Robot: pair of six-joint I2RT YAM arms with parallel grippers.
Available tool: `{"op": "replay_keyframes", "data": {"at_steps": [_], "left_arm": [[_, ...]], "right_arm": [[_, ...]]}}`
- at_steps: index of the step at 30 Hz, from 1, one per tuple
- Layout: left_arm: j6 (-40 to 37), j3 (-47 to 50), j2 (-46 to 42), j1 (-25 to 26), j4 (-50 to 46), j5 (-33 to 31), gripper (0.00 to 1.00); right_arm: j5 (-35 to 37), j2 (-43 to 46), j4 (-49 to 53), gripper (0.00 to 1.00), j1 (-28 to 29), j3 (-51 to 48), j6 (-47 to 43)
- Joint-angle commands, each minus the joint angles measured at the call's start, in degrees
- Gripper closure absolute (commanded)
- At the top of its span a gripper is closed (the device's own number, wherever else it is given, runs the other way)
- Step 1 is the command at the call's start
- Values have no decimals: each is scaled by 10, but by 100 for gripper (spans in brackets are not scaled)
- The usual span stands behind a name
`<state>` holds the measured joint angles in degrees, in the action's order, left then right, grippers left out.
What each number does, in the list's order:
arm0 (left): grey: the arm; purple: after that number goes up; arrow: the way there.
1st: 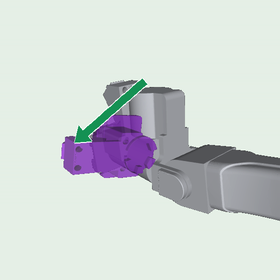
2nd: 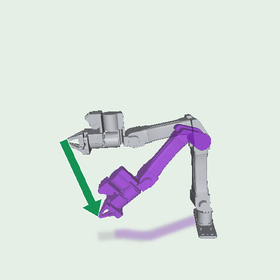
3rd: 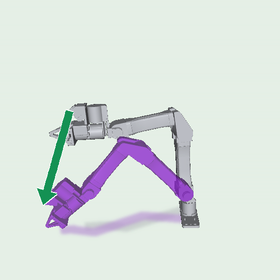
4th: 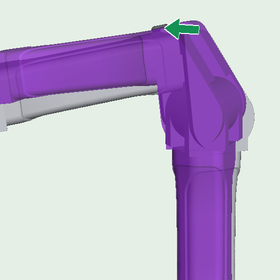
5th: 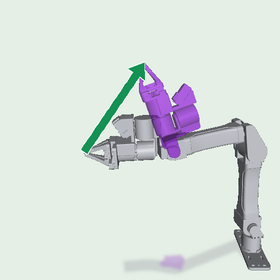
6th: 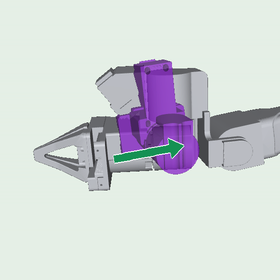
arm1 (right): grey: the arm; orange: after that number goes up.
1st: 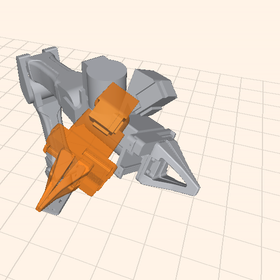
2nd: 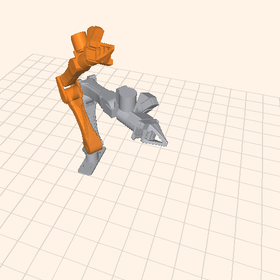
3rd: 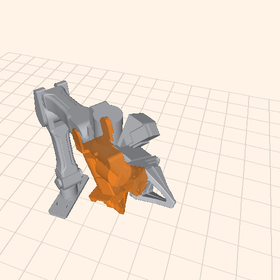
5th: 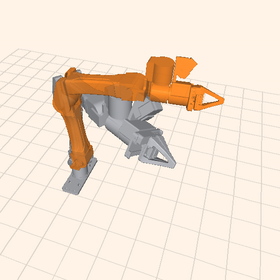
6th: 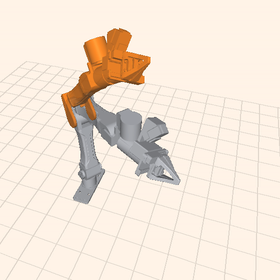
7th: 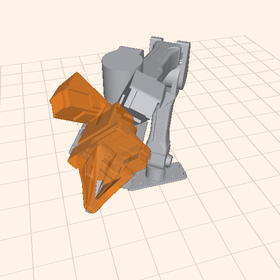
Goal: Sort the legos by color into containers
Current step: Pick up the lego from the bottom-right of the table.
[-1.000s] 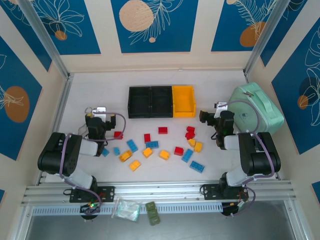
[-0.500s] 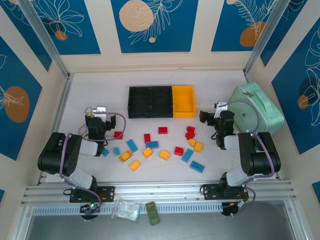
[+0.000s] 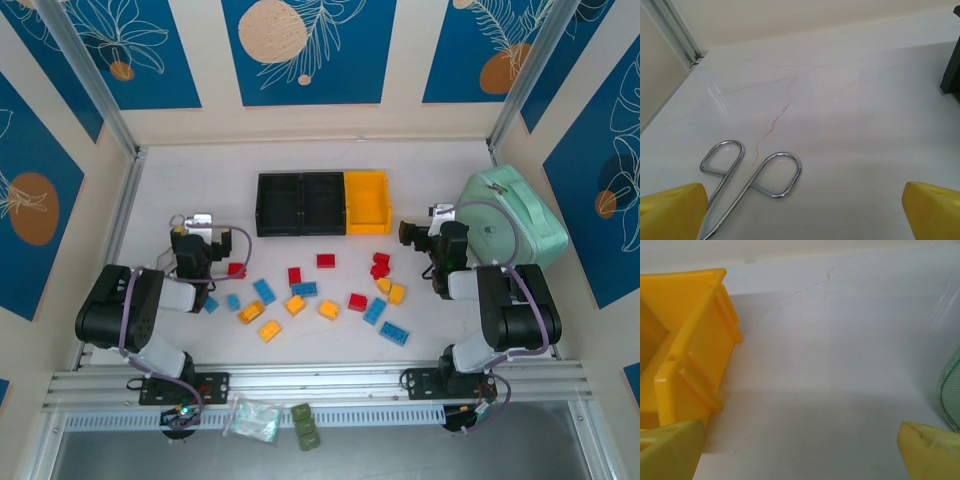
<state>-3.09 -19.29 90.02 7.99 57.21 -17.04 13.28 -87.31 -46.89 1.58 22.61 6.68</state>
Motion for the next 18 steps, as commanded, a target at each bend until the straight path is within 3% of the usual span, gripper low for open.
{"op": "replay_keyframes", "data": {"at_steps": [1,4,7,12,16,18], "left_arm": [[3,-25,-38,-5,-59,12,1],[3,-77,-86,-5,-196,7,1],[5,-101,-114,-4,-241,6,1],[104,-159,-160,-5,-378,-3,1],[263,-223,-177,-6,-535,66,1],[299,-227,-181,-7,-548,138,1]], "right_arm": [[-2,26,24,1,2,14,3],[-3,70,135,1,6,58,-2],[-4,91,210,1,5,87,8],[-17,162,312,1,9,120,61],[-38,229,528,1,-12,189,253],[-126,240,586,1,-41,206,288]]}}
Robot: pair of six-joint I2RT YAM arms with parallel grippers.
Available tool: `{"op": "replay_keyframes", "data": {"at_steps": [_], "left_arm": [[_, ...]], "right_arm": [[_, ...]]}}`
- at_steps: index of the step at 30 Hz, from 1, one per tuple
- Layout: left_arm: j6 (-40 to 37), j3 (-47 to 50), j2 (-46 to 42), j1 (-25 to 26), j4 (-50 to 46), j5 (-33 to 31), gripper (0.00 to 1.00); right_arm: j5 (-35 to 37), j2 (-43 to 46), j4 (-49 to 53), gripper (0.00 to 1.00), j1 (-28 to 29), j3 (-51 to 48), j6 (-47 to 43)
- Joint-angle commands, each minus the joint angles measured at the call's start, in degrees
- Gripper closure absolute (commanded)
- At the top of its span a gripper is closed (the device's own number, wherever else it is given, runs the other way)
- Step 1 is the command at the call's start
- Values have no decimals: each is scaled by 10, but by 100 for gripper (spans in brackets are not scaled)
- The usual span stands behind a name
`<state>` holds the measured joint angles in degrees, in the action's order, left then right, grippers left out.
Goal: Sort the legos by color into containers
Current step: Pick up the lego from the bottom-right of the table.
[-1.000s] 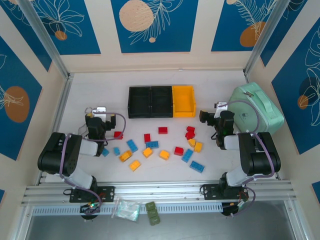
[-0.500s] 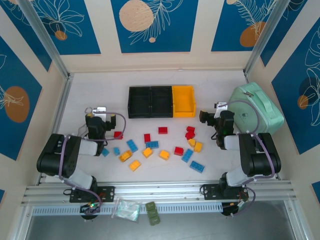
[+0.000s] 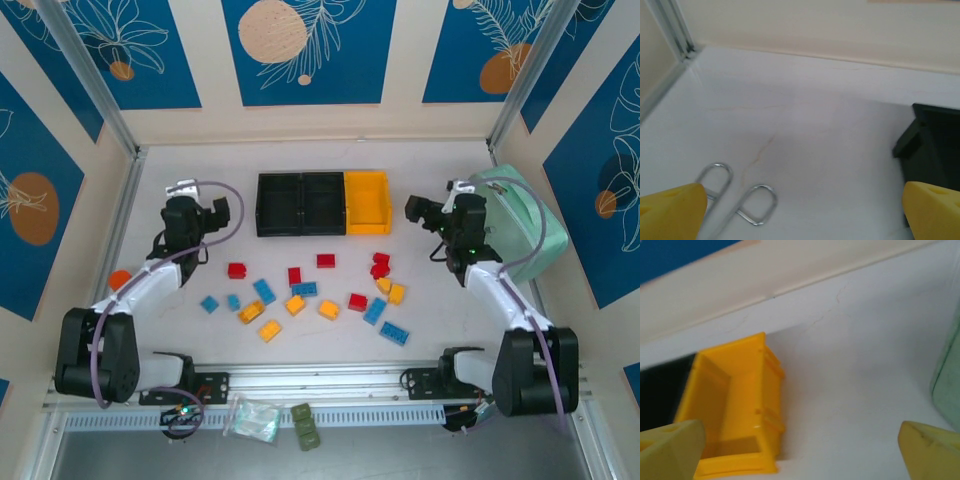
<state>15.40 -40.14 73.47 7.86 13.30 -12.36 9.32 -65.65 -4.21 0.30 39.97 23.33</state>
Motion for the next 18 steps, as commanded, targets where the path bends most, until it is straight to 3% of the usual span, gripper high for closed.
{"op": "replay_keyframes", "data": {"at_steps": [1,4,9,13,18], "left_arm": [[125,-17,-20,-6,-107,124,1],[155,-10,-30,-4,-115,219,0],[160,-36,-35,14,-236,324,18],[143,-46,-45,61,-326,353,23],[148,-31,-83,165,-378,314,26]], "right_arm": [[-121,28,170,9,-37,35,121],[-148,45,251,20,-37,48,144],[-124,19,461,33,1,106,139],[-59,4,543,34,58,109,149],[-32,1,577,39,131,87,185]]}}
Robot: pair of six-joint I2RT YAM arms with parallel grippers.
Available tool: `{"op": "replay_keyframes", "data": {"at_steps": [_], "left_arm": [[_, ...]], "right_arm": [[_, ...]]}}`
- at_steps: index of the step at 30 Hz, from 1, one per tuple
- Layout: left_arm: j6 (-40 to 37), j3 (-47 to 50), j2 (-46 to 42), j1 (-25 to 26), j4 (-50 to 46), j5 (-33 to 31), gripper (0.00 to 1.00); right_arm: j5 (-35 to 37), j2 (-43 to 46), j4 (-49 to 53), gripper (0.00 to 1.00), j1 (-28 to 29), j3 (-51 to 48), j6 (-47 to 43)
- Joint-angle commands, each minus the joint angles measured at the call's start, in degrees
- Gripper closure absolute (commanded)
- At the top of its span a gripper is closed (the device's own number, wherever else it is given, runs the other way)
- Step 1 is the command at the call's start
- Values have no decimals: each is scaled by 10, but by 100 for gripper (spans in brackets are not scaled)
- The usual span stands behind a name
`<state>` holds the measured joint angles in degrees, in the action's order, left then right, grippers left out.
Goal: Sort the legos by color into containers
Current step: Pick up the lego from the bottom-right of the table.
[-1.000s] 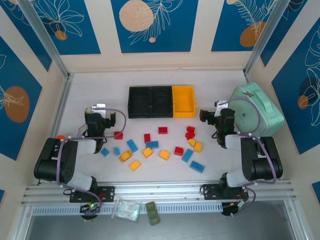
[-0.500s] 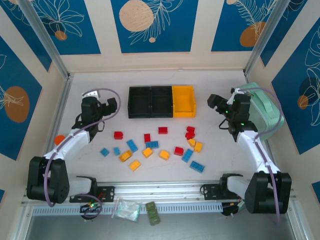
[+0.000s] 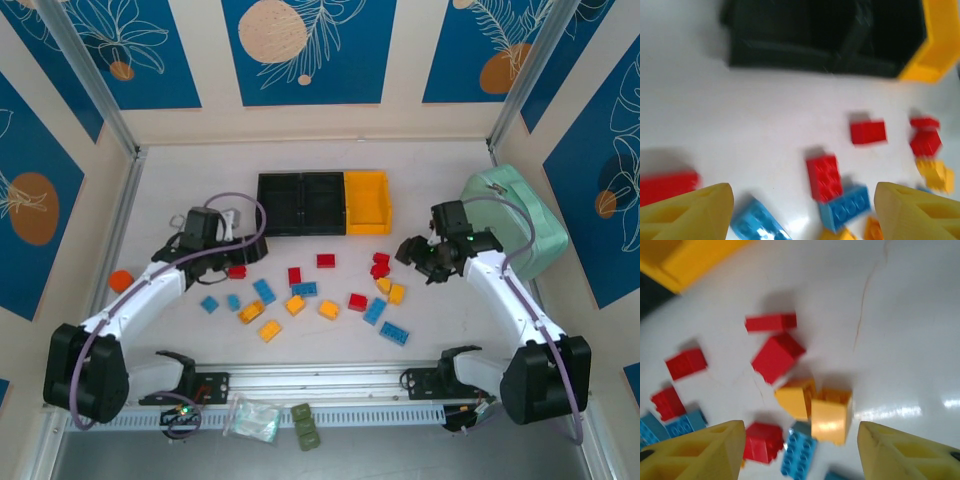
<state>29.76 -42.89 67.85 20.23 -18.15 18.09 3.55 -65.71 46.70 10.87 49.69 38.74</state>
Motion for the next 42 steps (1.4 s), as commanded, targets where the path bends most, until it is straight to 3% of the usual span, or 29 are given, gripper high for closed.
{"op": "replay_keyframes", "data": {"at_steps": [1,6,12,25,35,42], "left_arm": [[13,1,-30,62,-61,5,26],[68,40,-39,150,-9,-13,26],[71,27,4,203,-5,-36,26],[77,8,48,233,2,-59,26],[84,12,61,247,13,-64,25],[90,18,66,254,24,-68,25]], "right_arm": [[26,0,68,39,37,-16,36],[44,-6,67,34,81,-48,62],[32,-27,27,36,98,-74,68],[34,-105,-21,39,126,-68,64],[65,-140,-28,51,122,-57,58],[67,-149,-24,66,122,-50,46]]}}
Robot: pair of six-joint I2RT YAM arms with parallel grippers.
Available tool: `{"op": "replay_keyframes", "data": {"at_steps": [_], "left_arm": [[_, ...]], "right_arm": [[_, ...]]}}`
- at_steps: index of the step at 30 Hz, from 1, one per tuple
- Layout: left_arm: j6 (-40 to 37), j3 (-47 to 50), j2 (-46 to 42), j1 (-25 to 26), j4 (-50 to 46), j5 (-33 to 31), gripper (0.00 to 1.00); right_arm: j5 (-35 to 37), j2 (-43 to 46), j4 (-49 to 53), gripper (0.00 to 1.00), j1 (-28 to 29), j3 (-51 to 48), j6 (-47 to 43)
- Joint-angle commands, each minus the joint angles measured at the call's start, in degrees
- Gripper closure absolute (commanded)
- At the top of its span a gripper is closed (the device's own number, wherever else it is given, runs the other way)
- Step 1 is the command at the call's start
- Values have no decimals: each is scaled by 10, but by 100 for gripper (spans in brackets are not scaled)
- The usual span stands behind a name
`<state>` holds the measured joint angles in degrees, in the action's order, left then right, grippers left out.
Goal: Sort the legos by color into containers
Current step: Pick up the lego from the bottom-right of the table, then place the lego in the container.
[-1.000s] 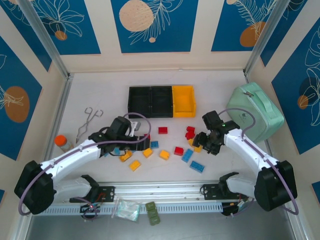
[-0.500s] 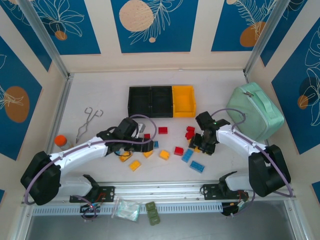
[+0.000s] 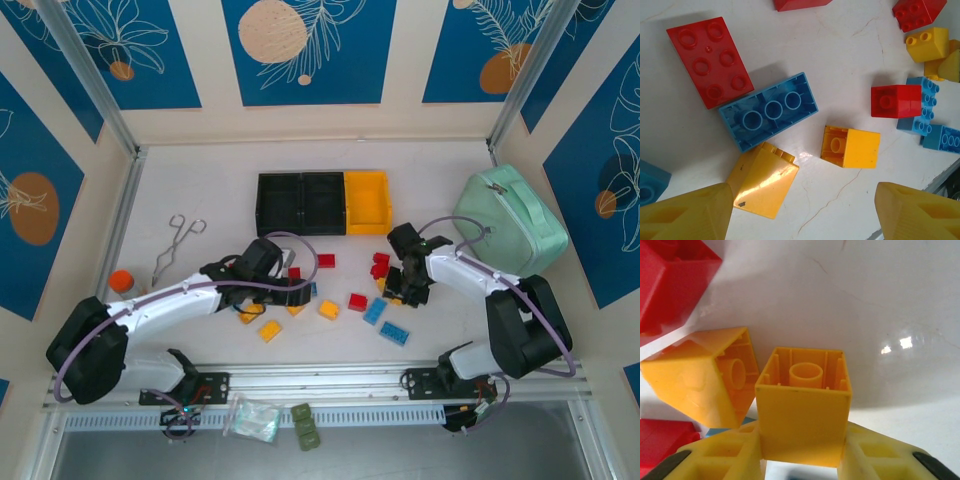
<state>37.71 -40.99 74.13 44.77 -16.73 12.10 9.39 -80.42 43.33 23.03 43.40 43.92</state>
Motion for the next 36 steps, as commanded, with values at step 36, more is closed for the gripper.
{"op": "replay_keyframes", "data": {"at_steps": [36], "left_arm": [[61,10,-77,12,4,-85,24]], "right_arm": [[4,-305,105,74,-22,516,-121]]}}
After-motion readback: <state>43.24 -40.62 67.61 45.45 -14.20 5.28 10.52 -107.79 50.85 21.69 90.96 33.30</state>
